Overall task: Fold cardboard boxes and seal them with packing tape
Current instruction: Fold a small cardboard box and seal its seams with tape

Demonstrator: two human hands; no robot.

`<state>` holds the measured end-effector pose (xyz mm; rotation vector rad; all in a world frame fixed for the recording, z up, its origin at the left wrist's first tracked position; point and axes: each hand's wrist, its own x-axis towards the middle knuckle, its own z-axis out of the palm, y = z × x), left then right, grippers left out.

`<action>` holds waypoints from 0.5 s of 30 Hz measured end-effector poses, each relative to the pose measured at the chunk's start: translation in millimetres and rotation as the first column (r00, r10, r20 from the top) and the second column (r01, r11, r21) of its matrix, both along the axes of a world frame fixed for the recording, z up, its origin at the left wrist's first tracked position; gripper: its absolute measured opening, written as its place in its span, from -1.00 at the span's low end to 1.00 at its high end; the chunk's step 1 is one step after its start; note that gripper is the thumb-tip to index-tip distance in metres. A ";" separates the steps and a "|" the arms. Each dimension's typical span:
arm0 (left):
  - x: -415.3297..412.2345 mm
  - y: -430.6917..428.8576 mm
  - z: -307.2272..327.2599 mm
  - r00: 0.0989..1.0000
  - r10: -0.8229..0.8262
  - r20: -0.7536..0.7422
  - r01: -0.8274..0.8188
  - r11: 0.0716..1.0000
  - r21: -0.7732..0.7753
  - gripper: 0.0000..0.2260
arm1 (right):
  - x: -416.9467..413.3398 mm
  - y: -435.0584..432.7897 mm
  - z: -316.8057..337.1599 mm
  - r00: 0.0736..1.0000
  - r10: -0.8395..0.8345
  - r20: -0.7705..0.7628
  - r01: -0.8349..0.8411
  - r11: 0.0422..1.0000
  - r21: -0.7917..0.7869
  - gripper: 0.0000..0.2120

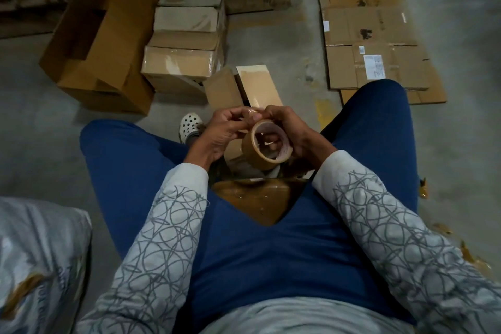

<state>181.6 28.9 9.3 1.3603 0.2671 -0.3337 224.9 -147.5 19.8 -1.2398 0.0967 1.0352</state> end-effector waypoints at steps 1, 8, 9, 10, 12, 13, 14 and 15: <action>-0.3 -0.9 -0.4 0.999 0.028 0.016 -0.028 0.999 0.028 -0.84 | 1.0 -0.8 -2.9 0.999 0.031 -0.036 -0.031 0.999 0.017 -0.81; 0.9 0.0 1.2 0.966 0.258 0.030 -0.254 0.963 -0.093 -0.85 | 0.3 3.0 0.8 0.979 0.110 -0.172 -0.082 0.983 0.166 -0.63; 0.7 0.1 1.5 0.960 0.279 0.025 -0.274 0.952 -0.134 -0.84 | -0.8 4.0 3.1 0.980 0.116 -0.164 -0.085 0.979 0.188 -0.63; 0.6 0.4 1.5 0.953 0.302 0.018 -0.295 0.940 -0.170 -0.86 | -1.4 4.2 4.8 0.981 0.115 -0.155 -0.082 0.976 0.201 -0.65; 1.3 0.8 2.1 0.931 0.364 -0.010 -0.356 0.906 -0.230 -0.89 | -2.7 3.7 7.9 0.986 0.097 -0.133 -0.065 0.972 0.225 -0.71; 1.5 0.6 3.0 0.918 0.396 -0.027 -0.389 0.884 -0.260 -0.87 | -2.8 3.1 8.2 0.988 0.098 -0.122 -0.068 0.971 0.231 -0.69; 1.7 1.0 3.2 0.904 0.425 -0.042 -0.418 0.863 -0.282 -0.83 | -3.0 3.0 7.8 0.989 0.104 -0.106 -0.079 0.972 0.219 -0.68; 1.9 1.3 3.2 0.894 0.445 -0.058 -0.441 0.846 -0.300 -0.80 | -3.2 2.8 6.7 0.991 0.100 -0.084 -0.083 0.979 0.184 -0.69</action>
